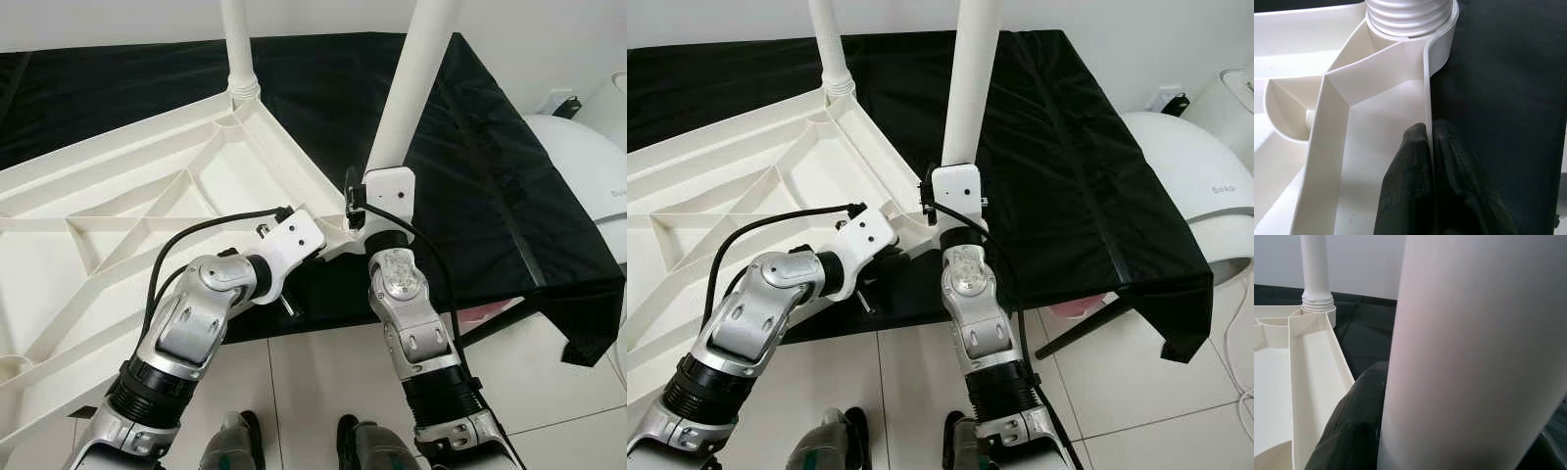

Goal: Building children table

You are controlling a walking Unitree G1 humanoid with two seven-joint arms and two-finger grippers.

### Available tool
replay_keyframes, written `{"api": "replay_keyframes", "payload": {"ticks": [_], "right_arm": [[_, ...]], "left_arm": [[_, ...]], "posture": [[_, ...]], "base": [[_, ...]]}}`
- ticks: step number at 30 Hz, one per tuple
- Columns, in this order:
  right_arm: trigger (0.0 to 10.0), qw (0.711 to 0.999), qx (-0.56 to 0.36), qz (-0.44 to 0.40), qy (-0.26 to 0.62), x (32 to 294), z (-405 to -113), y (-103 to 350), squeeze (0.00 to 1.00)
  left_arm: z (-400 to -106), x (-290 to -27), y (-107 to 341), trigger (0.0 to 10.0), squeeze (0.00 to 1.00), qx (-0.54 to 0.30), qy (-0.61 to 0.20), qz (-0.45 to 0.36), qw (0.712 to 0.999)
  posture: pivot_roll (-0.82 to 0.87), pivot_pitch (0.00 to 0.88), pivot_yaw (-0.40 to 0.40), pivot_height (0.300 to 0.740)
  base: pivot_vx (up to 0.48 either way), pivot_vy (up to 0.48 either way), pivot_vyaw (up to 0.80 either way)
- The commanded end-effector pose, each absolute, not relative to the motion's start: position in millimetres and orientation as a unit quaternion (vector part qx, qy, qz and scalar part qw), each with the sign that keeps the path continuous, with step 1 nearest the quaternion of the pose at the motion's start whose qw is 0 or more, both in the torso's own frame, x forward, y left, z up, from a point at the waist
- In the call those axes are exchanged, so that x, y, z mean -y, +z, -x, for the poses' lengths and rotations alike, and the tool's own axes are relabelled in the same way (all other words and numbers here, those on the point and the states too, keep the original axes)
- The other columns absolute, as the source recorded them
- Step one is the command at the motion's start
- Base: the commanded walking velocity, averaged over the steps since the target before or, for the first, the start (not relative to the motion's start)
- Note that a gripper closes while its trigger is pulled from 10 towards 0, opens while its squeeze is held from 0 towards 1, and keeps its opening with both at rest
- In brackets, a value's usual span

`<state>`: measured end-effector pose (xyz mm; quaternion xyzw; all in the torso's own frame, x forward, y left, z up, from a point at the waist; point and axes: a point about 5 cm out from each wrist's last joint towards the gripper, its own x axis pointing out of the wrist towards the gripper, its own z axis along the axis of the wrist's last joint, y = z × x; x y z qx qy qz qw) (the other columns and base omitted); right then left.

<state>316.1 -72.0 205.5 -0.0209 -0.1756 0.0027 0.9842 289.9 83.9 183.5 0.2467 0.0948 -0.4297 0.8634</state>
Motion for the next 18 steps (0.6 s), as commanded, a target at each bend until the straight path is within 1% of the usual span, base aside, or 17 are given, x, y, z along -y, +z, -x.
{"api": "replay_keyframes", "payload": {"ticks": [1, 7, 8, 9, 10, 13, 14, 15, 18], "right_arm": [[10.0, 0.986, 0.150, 0.035, -0.057, 92.7, -316.8, 193.3, 0.00], [10.0, 0.986, 0.151, 0.029, -0.057, 92.7, -316.0, 192.9, 0.00], [10.0, 0.986, 0.151, 0.029, -0.057, 92.6, -315.9, 192.9, 0.00], [10.0, 0.986, 0.152, 0.028, -0.057, 92.5, -315.9, 193.0, 0.00], [10.0, 0.986, 0.152, 0.028, -0.057, 92.3, -315.9, 193.1, 0.00], [10.0, 0.986, 0.153, 0.027, -0.056, 91.7, -315.8, 193.3, 0.00], [10.0, 0.986, 0.153, 0.027, -0.056, 91.6, -315.7, 193.5, 0.00], [10.0, 0.986, 0.153, 0.027, -0.055, 91.3, -315.6, 193.5, 0.00], [10.0, 0.986, 0.153, 0.027, -0.054, 91.0, -315.5, 193.4, 0.00]], "left_arm": [[-292.9, -87.4, 186.1, 10.0, 0.00, -0.081, -0.395, -0.259, 0.878], [-294.0, -88.0, 185.7, 10.0, 0.00, -0.087, -0.395, -0.254, 0.879], [-294.1, -88.1, 185.7, 10.0, 0.17, -0.088, -0.395, -0.252, 0.879], [-294.2, -88.2, 185.7, 10.0, 0.59, -0.089, -0.395, -0.251, 0.879], [-294.4, -88.3, 185.8, 10.0, 0.61, -0.089, -0.394, -0.251, 0.879], [-294.9, -88.8, 185.8, 10.0, 0.60, -0.089, -0.393, -0.253, 0.880], [-295.0, -88.7, 185.9, 10.0, 0.43, -0.089, -0.393, -0.254, 0.879], [-295.2, -88.4, 185.8, 10.0, 0.00, -0.088, -0.393, -0.257, 0.879], [-295.3, -88.0, 185.7, 10.0, 0.00, -0.088, -0.393, -0.259, 0.878]], "posture": [[-0.10, 0.209, -0.043, 0.740], [-0.10, 0.205, -0.040, 0.740], [-0.10, 0.205, -0.040, 0.740], [-0.10, 0.204, -0.039, 0.740], [-0.10, 0.204, -0.039, 0.740], [-0.10, 0.201, -0.038, 0.740], [-0.10, 0.201, -0.038, 0.740], [-0.10, 0.198, -0.038, 0.740], [-0.10, 0.198, -0.038, 0.740]], "base": [[0.000, 0.000, 0.00], [0.000, 0.000, 0.00], [0.000, 0.000, 0.00], [0.000, 0.000, 0.00], [0.000, 0.000, 0.00], [0.000, 0.000, 0.00], [0.000, 0.000, 0.00], [0.000, 0.000, 0.00], [0.000, 0.000, 0.00]]}}
